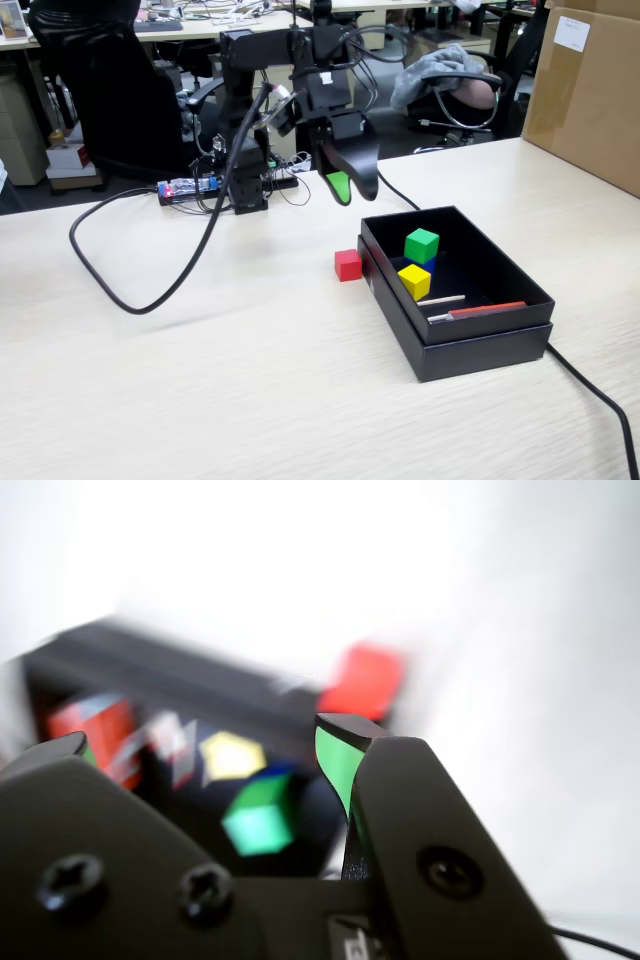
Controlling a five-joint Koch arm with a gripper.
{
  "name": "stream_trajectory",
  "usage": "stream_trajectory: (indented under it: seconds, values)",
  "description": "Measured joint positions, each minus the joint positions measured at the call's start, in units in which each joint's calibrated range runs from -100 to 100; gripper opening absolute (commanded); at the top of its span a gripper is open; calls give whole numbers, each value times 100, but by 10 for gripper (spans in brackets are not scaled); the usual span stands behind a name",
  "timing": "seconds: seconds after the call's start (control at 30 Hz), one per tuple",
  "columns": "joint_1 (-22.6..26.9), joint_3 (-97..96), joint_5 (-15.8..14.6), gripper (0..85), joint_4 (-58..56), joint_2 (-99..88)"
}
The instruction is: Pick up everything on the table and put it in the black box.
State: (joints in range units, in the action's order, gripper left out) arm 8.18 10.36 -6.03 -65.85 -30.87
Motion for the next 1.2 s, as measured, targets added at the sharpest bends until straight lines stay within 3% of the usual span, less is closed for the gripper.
stream_trajectory:
  seconds: [0.27,0.83,1.03,1.1,1.2]
  values:
    - [5,-1588,-49,481,-15,-181]
    - [254,-794,-332,471,23,2654]
    - [288,-794,-386,348,23,2874]
    - [298,-794,-391,201,15,2951]
    - [298,-785,-376,89,93,2990]
